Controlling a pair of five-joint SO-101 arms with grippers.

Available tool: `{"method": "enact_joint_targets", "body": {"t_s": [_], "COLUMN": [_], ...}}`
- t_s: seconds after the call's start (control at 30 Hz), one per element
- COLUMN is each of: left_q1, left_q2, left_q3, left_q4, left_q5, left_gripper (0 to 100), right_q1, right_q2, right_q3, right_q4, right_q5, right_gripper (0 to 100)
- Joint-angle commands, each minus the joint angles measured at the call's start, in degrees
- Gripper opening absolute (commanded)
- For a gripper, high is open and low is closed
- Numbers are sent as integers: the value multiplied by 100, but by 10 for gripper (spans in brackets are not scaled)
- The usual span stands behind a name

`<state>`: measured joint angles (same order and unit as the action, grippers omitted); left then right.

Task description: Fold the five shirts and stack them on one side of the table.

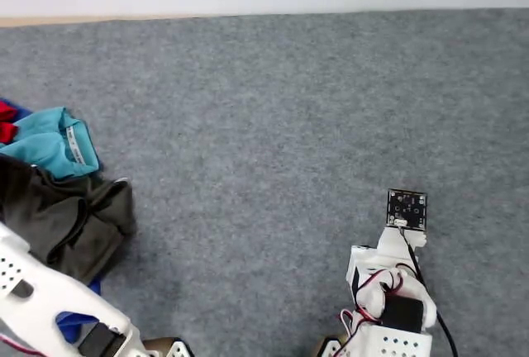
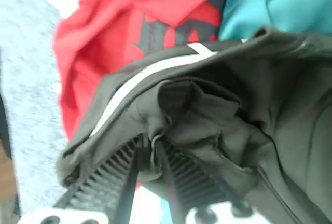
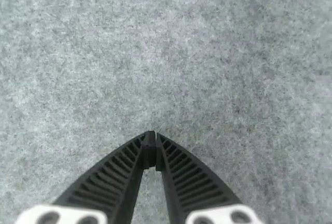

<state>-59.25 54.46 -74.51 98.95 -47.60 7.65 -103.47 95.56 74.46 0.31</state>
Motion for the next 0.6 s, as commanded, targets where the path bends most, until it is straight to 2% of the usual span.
{"method": "enact_joint_targets", "body": {"t_s": [0.0,0.4,0.57], "left_q1": [70,202,316], "left_q2": [-132,-1767,-2690], "left_q3": [-593,-936,-523], "left_q4": [149,158,158], "left_q5": [18,1407,1503], "left_gripper": [4,3,3], "right_q1": [22,57,-31], "right_q2": [13,-31,-22], "right_q3": [88,35,-396], "right_q4": [13,-110,-382], "right_q5": [-35,0,18], "right_gripper": [10,14,14]}}
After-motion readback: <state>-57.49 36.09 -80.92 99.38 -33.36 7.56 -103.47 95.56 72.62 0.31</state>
